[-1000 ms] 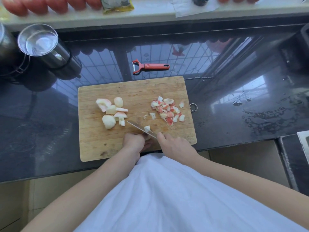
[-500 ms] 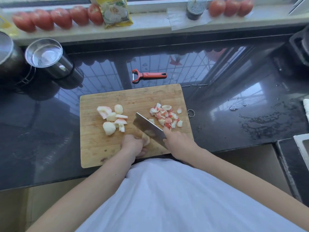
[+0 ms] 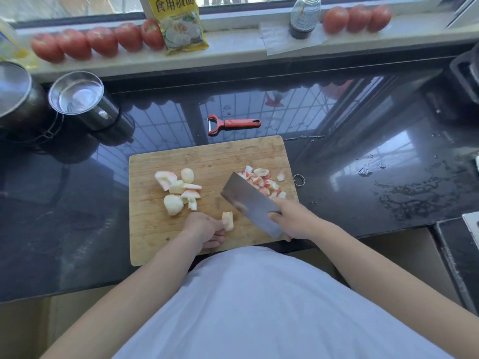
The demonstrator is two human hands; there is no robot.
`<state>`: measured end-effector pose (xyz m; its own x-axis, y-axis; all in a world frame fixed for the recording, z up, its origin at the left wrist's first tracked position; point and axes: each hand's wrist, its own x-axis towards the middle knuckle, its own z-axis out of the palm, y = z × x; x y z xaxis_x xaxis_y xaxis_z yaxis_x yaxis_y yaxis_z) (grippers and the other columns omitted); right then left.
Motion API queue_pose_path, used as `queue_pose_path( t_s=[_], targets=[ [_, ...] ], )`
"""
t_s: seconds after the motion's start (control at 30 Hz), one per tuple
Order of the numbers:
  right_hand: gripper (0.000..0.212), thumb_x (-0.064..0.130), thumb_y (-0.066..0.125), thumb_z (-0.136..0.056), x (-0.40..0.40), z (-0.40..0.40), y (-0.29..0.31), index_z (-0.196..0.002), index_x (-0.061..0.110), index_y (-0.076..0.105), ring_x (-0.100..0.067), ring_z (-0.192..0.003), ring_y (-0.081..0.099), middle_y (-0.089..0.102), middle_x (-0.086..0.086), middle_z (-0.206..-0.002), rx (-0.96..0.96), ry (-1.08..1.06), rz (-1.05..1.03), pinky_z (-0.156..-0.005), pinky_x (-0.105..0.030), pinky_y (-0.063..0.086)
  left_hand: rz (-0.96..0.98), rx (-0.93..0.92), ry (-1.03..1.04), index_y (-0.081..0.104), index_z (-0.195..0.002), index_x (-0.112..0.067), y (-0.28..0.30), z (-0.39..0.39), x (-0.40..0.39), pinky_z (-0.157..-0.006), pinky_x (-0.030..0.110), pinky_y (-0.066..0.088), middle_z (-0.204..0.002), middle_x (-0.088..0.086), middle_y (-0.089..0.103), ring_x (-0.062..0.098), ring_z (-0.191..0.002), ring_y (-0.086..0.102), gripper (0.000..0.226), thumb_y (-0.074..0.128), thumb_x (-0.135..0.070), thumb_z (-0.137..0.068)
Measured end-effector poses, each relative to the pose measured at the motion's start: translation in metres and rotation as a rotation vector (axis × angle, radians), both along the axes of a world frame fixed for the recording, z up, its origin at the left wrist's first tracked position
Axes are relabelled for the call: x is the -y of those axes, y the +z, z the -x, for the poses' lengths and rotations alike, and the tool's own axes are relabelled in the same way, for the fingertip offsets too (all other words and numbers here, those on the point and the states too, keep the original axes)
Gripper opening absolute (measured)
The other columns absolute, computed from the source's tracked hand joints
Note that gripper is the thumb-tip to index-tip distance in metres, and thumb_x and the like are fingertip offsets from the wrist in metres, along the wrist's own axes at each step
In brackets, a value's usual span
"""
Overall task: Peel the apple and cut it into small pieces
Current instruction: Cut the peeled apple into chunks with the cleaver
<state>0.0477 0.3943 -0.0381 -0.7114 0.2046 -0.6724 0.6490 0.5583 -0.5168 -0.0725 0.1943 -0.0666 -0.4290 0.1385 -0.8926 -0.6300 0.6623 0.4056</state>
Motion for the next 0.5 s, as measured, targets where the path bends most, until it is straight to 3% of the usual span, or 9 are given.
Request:
queue_pose_path(
  t_s=[0.13,0.23,0.37,0.5],
  targets=[
    [0.01,0.024,0.044,-0.097,-0.002,-0.007,0.011,-0.098,0.029,0.052,-0.026,-0.049,0.062,0.063,-0.019,-0.08,-0.062,-0.092,0.132,-0.057,-0.031,0.046,-0.001,-0.059,-0.015,0.065,-0.091,-0.005,-0.003,-0.003,0.003,-0.069,0.033,0.061,-0.093,0.016,0.073,0.026,-0.076,0.071,0.017,0.072,-0.019,-0.096],
    [0.014,0.015,0.047,-0.1,-0.008,-0.008,0.022,-0.106,0.021,0.059,-0.019,-0.044,0.054,0.061,-0.007,-0.077,-0.136,-0.369,0.316,-0.045,-0.027,0.043,0.031,-0.155,-0.088,0.062,-0.094,-0.01,-0.006,-0.007,0.001,-0.073,0.039,0.061,-0.089,0.012,0.074,0.026,-0.073,0.069,0.015,0.069,-0.023,-0.096],
    [0.018,0.016,0.05,-0.101,-0.029,-0.016,0.031,-0.11,0.024,0.063,-0.027,-0.047,0.05,0.068,-0.012,-0.095,-0.162,-0.496,0.369,-0.043,-0.03,0.04,0.149,-0.589,-0.392,0.063,-0.104,-0.021,0.0,-0.004,-0.009,-0.086,0.039,0.052,-0.105,-0.003,0.066,0.023,-0.1,0.061,0.015,0.065,-0.03,-0.093],
    [0.016,0.018,0.048,-0.102,-0.037,-0.021,0.031,-0.111,0.021,0.062,-0.029,-0.047,0.049,0.067,-0.011,-0.103,-0.135,-0.532,0.273,-0.046,-0.034,0.04,0.011,-0.926,-0.752,0.065,-0.111,-0.019,0.003,-0.003,-0.033,-0.087,0.04,0.047,-0.11,-0.001,0.065,0.024,-0.105,0.057,0.019,0.067,-0.023,-0.093]
  ],
)
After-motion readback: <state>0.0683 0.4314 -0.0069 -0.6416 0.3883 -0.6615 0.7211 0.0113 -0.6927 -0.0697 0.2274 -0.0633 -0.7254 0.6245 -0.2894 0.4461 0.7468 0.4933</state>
